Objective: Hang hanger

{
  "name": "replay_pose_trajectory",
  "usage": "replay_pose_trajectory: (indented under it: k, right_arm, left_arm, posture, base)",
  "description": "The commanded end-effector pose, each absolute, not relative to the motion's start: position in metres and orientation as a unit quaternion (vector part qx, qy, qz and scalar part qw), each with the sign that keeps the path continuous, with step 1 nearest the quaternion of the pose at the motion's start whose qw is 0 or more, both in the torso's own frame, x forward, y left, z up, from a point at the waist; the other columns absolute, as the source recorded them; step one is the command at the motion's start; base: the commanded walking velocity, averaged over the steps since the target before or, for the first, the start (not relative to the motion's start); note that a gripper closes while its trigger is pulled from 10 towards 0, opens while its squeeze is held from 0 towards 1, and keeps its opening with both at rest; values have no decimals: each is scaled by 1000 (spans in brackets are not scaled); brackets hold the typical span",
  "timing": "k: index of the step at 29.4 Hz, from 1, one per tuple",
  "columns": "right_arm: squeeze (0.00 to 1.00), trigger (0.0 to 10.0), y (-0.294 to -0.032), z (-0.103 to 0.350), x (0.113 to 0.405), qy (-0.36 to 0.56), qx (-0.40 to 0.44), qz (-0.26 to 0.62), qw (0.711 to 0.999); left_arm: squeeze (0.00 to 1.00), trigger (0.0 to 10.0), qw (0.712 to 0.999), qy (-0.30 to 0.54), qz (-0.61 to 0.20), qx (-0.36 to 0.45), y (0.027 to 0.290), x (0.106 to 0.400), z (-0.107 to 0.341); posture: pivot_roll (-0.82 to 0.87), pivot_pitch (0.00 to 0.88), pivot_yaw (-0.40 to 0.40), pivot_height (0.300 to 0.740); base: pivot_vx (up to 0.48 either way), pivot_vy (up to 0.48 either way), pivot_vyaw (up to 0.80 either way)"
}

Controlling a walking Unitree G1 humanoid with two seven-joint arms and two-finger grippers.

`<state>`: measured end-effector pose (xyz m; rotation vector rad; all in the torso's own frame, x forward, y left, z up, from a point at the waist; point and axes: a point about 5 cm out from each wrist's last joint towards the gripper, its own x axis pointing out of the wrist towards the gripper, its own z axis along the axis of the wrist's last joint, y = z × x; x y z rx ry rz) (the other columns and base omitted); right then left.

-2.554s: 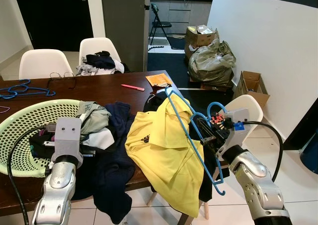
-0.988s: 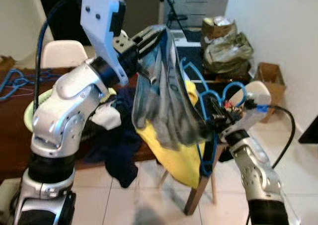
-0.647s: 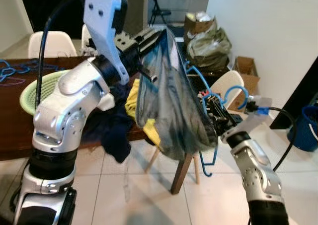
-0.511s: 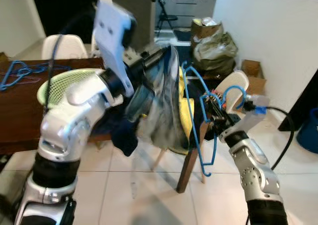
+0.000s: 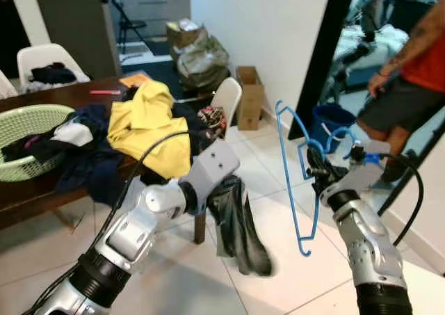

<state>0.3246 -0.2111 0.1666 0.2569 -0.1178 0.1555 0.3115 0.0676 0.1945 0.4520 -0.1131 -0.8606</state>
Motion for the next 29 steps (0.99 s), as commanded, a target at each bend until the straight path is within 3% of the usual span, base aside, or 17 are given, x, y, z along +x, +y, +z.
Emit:
replay_pose_trajectory:
  k: [1,10,14,19,24,29]
  right_arm:
    - [0,10000,-210,164,323,-45,109,91,989]
    - [0,10000,-222,174,312,-45,54,145,987]
    - [0,10000,-236,185,303,-50,34,167,984]
    - [0,10000,-236,184,293,-41,30,201,978]
    - [0,10000,-226,172,291,-23,41,191,980]
    - [0,10000,-187,151,282,4,74,197,978]
  left_arm:
    - [0,10000,880,-59,-409,236,72,312,192]
    - [0,10000,880,-123,-396,232,89,318,221]
    - [0,10000,864,-167,-404,249,91,323,232]
    - [0,10000,866,-171,-395,254,93,329,231]
    - [0,10000,893,-156,-353,232,96,337,222]
    - [0,10000,948,-102,-260,149,107,333,189]
  posture:
    - [-26,0,-22,740]
    - [-41,0,-16,740]
    - [-52,0,-7,740]
    - [-63,0,4,740]
    - [-71,0,9,740]
    - [-72,0,0,740]
  base:
    - [0,0,-800]
    - [0,0,-800]
    - [0,0,-800]
    - [0,0,-800]
    - [0,0,-800]
    - [0,0,-800]
